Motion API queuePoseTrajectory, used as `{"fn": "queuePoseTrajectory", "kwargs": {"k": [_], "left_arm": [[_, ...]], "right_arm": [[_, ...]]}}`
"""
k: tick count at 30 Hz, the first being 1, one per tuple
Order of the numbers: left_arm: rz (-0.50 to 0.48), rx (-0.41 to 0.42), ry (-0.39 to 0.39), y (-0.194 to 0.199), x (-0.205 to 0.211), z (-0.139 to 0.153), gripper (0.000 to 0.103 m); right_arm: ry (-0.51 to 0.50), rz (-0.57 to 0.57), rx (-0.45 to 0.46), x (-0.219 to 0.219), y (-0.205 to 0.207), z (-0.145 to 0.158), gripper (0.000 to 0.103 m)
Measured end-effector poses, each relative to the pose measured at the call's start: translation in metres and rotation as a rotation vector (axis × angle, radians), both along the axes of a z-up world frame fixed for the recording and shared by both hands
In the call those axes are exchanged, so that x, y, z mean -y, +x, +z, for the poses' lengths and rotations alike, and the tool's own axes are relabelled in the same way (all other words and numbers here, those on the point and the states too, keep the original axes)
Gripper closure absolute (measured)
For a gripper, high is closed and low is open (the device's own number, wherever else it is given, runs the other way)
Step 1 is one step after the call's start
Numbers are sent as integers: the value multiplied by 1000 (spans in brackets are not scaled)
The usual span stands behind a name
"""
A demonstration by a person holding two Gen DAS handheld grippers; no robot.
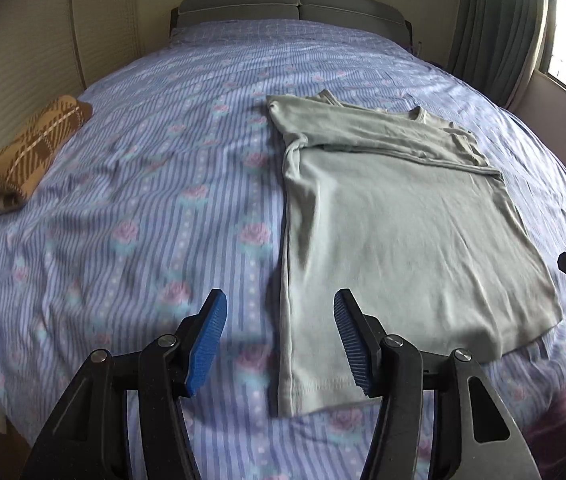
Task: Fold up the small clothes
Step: 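Lift both grippers away from the shirt with sleeves folded in, then grasp the mint shirt hem corners with both grippers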
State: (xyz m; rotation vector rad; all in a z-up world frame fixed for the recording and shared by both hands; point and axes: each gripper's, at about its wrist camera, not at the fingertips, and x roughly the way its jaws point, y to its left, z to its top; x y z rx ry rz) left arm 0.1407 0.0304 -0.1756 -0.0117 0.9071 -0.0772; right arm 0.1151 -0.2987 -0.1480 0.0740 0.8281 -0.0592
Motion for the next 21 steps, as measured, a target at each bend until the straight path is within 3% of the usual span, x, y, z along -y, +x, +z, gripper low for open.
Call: {"fn": "queuePoseTrajectory", "kwargs": {"k": [5, 18, 21], "left_arm": [[39, -102, -84, -20, -8, -24, 49], [-3, -129, -89, -21, 2, -31, 56], [-20, -136, -90, -18, 7, -33, 56]], "right_arm": [[34, -33, -54, 7, -25, -16, 40], [86, -65, -123, 22, -21, -35, 41], [114, -72, -145, 29, -14, -39, 53]]}}
